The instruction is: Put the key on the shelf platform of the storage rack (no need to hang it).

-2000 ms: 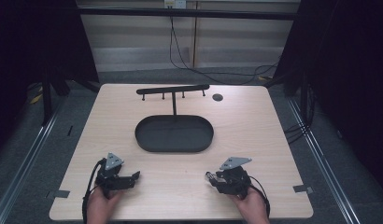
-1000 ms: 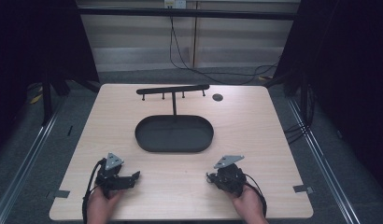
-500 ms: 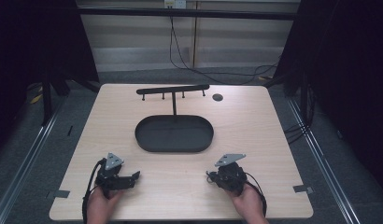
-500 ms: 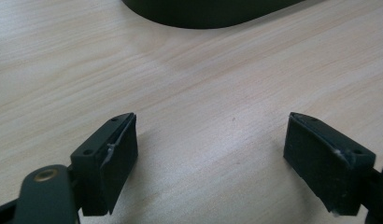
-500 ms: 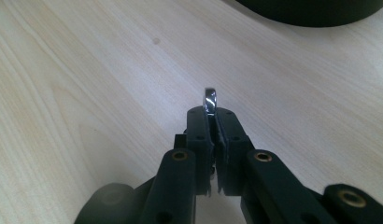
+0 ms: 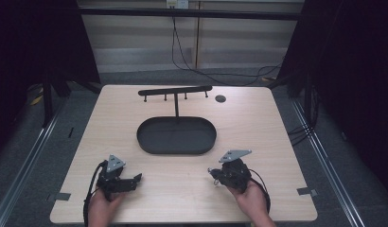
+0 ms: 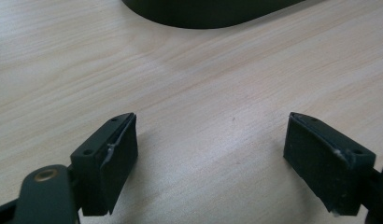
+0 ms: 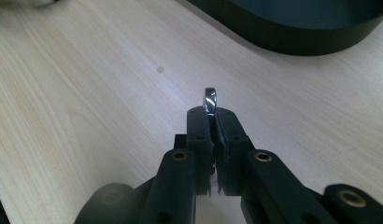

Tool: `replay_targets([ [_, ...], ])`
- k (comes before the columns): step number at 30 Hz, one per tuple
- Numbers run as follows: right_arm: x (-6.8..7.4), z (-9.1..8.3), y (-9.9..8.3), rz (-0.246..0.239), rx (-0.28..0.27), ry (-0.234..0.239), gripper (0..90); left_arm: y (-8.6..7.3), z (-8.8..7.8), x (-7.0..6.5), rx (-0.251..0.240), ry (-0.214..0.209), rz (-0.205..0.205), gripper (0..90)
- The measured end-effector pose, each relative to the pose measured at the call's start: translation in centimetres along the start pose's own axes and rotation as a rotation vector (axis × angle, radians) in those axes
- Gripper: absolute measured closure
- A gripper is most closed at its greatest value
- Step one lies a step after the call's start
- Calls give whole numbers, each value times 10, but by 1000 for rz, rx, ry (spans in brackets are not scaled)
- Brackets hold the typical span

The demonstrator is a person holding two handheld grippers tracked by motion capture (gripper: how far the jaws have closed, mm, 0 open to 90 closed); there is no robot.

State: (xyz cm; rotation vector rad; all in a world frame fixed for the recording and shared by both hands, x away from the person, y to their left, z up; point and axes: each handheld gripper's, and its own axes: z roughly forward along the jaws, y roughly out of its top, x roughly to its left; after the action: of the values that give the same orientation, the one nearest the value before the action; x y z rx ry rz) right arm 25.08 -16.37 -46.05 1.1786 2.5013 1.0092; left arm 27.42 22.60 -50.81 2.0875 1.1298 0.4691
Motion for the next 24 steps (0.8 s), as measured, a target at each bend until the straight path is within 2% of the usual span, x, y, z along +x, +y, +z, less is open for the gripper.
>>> replay_targets([
  [2,-3,-2,3,15,-12,18,855,0,0,0,-1,0,-3,175],
  [11,-7,-5,13,11,-20,14,855,0,0,0,-1,0,-3,175],
  [20,-12,-4,31,14,-25,18,855,0,0,0,1,-1,1,175],
  [24,-13,-3,40,7,-34,6,855,0,0,0,1,-2,0,175],
])
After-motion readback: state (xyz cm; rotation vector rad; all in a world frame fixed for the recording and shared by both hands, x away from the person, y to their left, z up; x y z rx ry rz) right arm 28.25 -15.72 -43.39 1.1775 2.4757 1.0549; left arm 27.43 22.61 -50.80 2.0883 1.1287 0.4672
